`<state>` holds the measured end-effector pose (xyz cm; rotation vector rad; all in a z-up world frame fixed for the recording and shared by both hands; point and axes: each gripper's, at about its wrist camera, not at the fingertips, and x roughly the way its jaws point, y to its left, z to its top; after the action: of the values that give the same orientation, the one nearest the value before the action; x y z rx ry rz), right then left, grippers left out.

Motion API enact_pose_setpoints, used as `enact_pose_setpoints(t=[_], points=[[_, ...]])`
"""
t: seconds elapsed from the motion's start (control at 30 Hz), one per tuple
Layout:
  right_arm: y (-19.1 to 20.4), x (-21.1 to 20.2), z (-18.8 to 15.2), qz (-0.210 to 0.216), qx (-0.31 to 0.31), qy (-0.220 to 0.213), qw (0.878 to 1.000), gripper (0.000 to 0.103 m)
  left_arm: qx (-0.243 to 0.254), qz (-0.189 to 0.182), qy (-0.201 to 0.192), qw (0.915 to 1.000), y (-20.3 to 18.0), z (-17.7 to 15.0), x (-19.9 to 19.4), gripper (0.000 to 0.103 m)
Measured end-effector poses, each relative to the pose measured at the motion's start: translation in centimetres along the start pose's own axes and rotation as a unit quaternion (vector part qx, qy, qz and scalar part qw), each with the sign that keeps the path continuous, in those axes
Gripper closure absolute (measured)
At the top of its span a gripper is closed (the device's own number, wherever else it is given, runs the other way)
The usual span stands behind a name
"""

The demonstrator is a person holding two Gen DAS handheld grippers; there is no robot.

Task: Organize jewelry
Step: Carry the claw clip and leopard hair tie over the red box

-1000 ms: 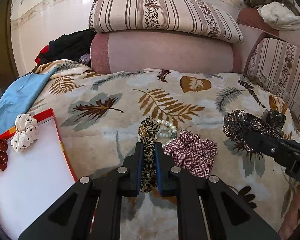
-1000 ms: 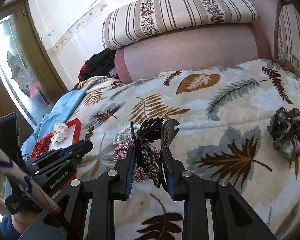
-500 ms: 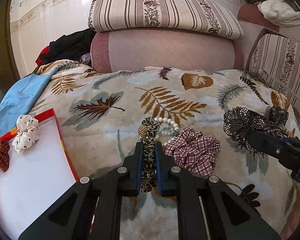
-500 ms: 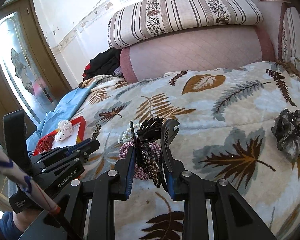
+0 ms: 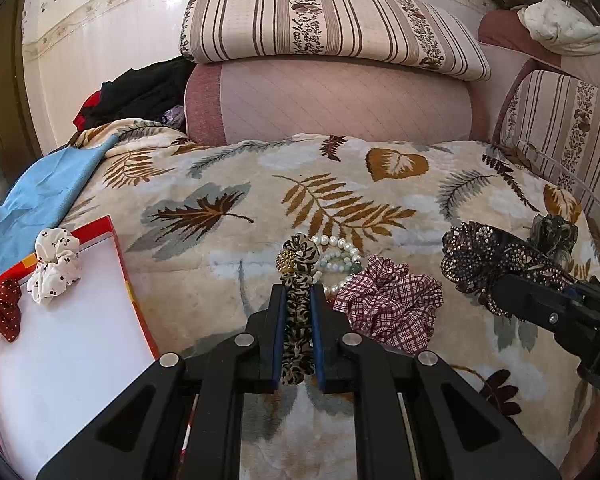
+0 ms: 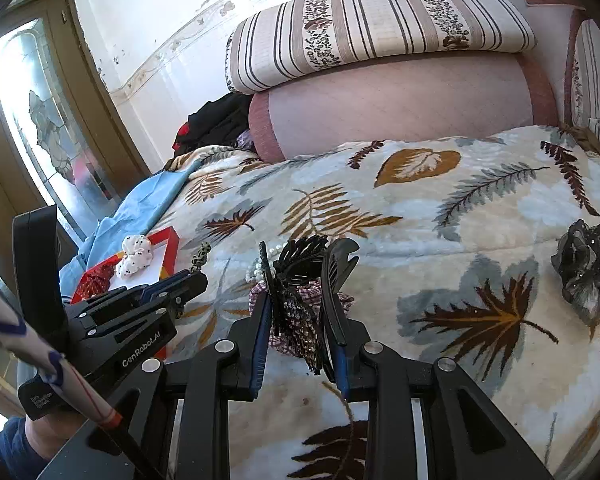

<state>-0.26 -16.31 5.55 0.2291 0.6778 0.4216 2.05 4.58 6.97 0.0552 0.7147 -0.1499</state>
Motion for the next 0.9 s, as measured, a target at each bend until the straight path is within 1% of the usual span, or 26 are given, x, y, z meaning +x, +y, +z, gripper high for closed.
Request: enact_pose_setpoints(t=[0.47, 0.67, 0.9], points=[[0.4, -0.1, -0.3, 0.002, -0.005, -0.002, 1.0, 0.073, -0.01, 0.011, -0.008, 0.9999, 0.5, 0.2, -0.9, 0.092], [1.1, -0.3, -0.5, 0.005, -0.009, -0.003, 1.0, 0.074, -0.021, 0.031, -0.014, 0.9992, 2.0, 0.2, -1.7, 0.091], [2.8, -0.4, -1.1, 0.014, -0.001, -0.001, 1.0, 0.073, -0.047, 0.054, -0.027, 0.9971, 4.6, 0.3, -3.1, 0.091]])
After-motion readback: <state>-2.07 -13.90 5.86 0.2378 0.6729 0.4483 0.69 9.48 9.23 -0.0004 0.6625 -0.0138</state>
